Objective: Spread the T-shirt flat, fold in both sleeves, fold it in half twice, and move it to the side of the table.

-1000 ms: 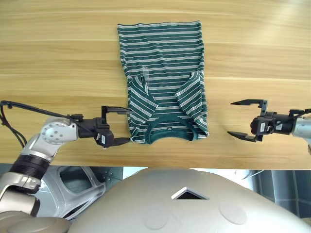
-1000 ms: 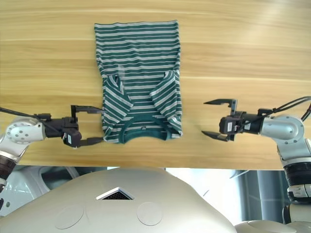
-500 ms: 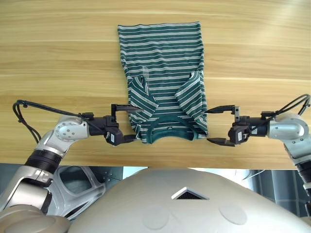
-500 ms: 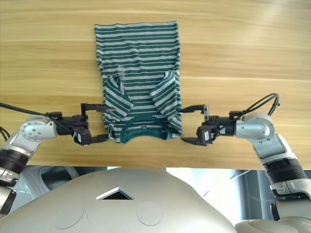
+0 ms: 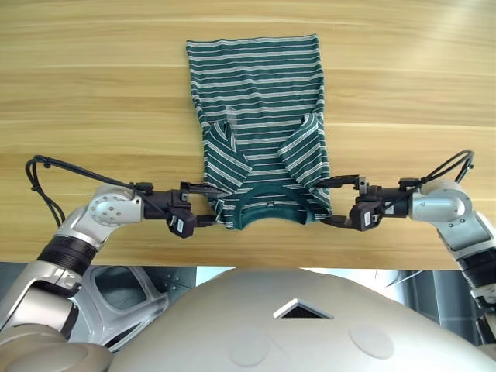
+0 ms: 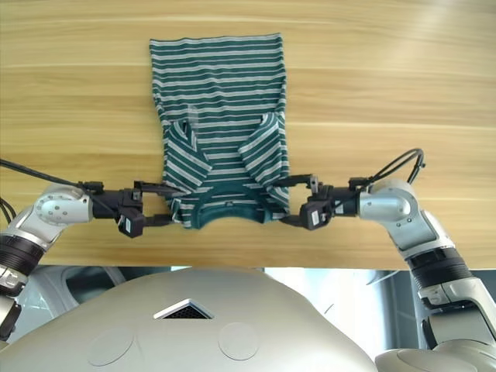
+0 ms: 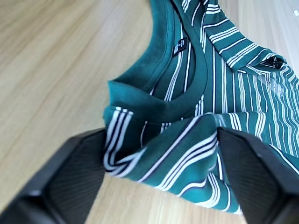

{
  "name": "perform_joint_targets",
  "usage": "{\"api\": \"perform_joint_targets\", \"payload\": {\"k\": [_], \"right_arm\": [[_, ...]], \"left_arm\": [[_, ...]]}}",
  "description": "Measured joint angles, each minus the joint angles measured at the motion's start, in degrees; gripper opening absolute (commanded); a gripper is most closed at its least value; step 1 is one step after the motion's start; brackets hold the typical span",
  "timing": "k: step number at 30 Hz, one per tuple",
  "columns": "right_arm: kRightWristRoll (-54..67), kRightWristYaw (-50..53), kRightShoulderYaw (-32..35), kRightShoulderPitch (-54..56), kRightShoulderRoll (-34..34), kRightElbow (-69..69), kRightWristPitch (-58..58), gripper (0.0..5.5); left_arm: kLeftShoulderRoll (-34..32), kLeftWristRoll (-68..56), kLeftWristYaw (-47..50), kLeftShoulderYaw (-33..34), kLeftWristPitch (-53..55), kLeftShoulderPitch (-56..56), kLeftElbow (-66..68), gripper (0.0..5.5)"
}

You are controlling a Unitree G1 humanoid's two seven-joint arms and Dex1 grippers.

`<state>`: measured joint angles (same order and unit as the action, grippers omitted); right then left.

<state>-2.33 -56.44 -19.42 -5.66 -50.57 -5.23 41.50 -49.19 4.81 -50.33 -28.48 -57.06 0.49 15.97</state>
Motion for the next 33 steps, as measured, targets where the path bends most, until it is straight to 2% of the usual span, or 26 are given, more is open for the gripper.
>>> {"api": "perform_joint_targets", "payload": {"k": [15,18,26,33], "right_arm": [[-2.06,1.30,-1.54,1.51,0.52,-2.06,-0.34,0.62],[-2.24,1.31,-1.59,1.52,0.51,-2.34,-0.51,0.14],[-0.41,-0.13,-1.46,0.78,-0.51,-0.72,-1.36,0.07],[7.72,-4.01,0.66,-4.58,-6.31,6.17,-1.01,0.07]], "left_arm": [[-3.07,-0.60,-4.56,-1.44,3.70,0.16,-3.11,0.14],[-3.06,-0.60,-4.88,-1.44,3.70,0.17,-3.09,0.06],[-2.69,-3.78,-6.67,-2.11,3.46,0.78,-4.30,0.06],[-4.86,-7.51,-7.63,-1.38,1.85,3.40,-8.03,0.06]]}}
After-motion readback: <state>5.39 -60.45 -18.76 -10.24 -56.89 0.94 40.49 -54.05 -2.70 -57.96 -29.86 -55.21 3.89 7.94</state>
